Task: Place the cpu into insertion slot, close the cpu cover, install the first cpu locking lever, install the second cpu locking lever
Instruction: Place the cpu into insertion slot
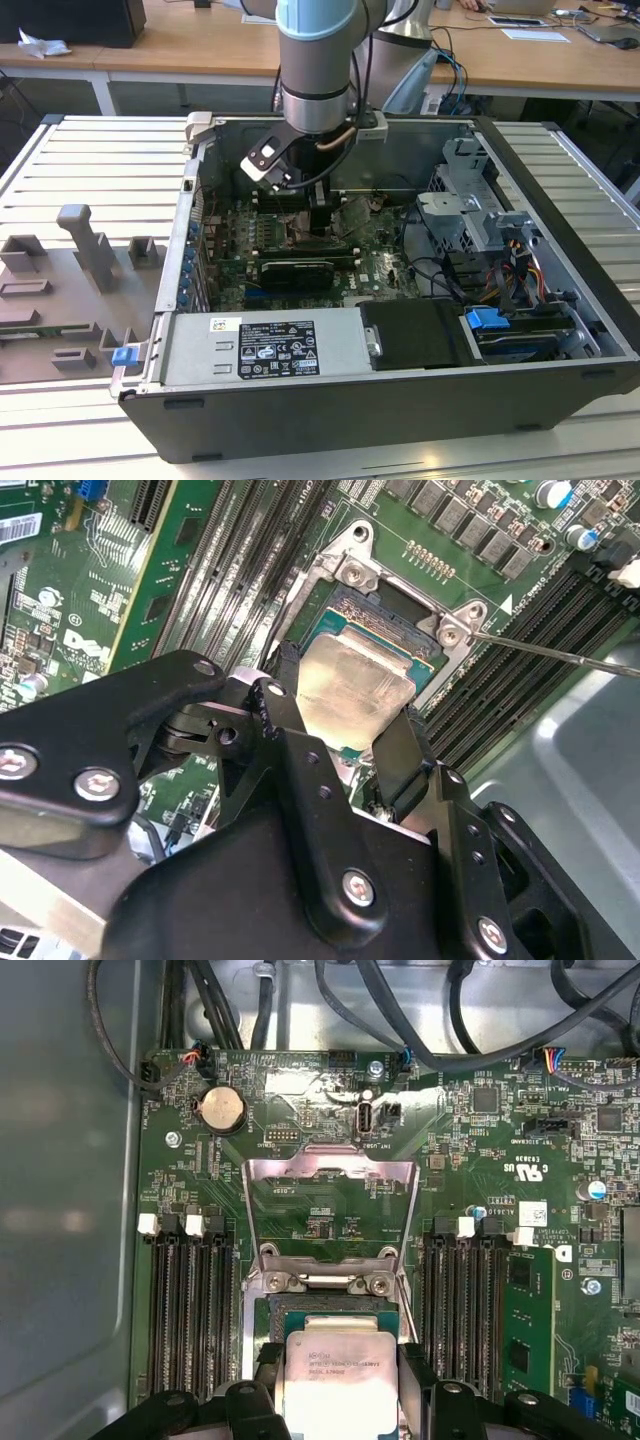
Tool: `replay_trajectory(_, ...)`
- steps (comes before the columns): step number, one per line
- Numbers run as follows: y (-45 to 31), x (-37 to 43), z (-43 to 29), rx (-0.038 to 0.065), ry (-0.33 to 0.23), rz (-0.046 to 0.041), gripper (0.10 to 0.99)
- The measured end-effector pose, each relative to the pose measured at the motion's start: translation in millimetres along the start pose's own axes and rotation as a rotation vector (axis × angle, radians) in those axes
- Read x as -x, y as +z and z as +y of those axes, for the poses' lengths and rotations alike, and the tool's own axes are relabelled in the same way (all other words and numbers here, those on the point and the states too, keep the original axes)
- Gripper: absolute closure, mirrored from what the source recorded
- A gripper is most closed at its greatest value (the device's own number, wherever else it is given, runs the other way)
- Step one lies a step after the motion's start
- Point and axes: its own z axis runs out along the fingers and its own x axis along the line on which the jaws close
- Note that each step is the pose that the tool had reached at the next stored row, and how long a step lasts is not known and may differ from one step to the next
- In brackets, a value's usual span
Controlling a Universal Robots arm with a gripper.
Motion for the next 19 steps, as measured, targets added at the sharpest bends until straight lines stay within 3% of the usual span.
replay_trajectory(8, 3.1, -0.1, -0.2, 0.0, 0.0, 0.0001, 0.545)
replay_trajectory(19, 15.8, -6.1, -3.0, 0.0, 0.0, 0.0, 0.545)
